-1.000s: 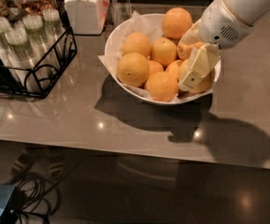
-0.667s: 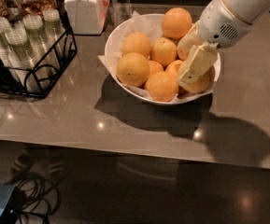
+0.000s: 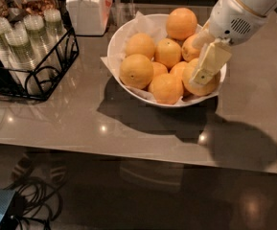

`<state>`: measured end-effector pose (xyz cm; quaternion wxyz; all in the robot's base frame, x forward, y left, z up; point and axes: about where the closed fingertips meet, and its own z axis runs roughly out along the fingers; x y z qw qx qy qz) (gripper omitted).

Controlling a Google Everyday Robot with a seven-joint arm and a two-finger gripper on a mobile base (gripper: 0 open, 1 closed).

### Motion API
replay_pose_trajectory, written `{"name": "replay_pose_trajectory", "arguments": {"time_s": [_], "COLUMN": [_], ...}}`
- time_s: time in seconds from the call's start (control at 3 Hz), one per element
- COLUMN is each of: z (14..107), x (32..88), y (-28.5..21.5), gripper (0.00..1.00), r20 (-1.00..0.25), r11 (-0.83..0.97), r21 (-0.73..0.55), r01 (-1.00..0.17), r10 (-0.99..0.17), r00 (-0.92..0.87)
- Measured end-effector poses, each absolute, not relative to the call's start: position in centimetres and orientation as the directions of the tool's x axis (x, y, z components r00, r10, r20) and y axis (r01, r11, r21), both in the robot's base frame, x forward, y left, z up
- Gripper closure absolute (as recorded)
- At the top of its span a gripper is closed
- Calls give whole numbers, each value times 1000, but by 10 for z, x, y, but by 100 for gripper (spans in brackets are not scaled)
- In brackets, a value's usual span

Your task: Pick orange from white bowl

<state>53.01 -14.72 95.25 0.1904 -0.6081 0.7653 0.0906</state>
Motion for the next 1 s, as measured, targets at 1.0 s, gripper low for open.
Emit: {"name": "replay_pose_trajectory", "arguments": {"time_s": [1.0], "z": [928], "x": [521], "y": [-164], "gripper": [31], "r20": [-376], "r11": [296], "r21": [0], "r01": [-955], "r10": [-885], "r00": [-274]}}
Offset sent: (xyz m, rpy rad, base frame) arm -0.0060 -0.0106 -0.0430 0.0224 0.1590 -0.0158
